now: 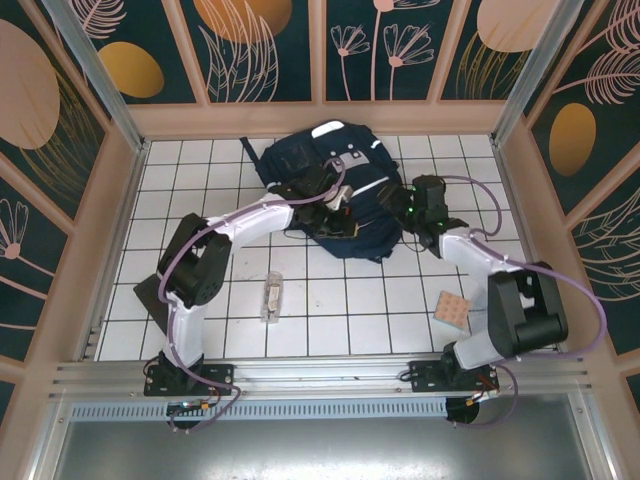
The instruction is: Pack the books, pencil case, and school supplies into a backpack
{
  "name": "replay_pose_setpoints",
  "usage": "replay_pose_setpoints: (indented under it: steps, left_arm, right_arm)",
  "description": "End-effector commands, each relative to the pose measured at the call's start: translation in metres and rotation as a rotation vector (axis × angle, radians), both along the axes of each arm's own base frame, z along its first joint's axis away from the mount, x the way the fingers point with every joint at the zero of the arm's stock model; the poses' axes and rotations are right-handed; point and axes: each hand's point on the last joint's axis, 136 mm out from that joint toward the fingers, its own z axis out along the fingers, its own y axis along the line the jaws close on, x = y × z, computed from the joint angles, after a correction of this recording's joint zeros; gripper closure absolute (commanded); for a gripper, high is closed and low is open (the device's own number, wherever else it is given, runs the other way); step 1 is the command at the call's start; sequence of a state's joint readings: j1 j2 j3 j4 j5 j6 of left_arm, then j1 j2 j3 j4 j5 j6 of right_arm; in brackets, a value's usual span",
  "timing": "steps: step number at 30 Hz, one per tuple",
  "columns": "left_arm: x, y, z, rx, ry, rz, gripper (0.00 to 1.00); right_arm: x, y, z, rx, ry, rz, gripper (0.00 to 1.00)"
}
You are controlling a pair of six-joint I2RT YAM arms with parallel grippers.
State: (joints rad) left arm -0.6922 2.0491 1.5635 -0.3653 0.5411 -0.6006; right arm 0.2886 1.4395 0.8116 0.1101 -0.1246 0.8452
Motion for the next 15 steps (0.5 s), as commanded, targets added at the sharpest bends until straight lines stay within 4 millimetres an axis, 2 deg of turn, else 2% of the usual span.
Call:
replay_pose_setpoints:
  steps: [1, 4, 7, 12, 13, 15]
  left_arm:
    - [0.013, -0.031, 0.036, -0.147, -0.056, -0.016, 1.00]
    - [0.015, -0.031, 0.035, -0.143, -0.061, 0.002, 1.00]
    - [0.012, -0.029, 0.034, -0.139, -0.059, 0.003, 1.00]
    - [-0.004, -0.018, 0.026, -0.090, -0.039, -0.026, 1.00]
    - [-0.008, -0.013, 0.021, -0.068, -0.031, -0.030, 1.00]
    - [-0.016, -0.003, 0.009, -0.012, -0.016, -0.038, 1.00]
  right_arm:
    - [-0.029, 0.006, -0.016, 0.037, 0.080, 0.042, 0.34]
    - [-0.038, 0.017, -0.025, 0.091, 0.114, 0.069, 0.32]
    - [-0.037, 0.021, -0.038, 0.107, 0.138, 0.065, 0.30]
    - [-0.009, 0.028, -0.049, 0.152, 0.106, 0.031, 0.30]
    - [-0.001, 0.030, -0.051, 0.160, 0.099, 0.023, 0.33]
    - [0.010, 0.031, -0.058, 0.155, 0.091, 0.006, 0.45]
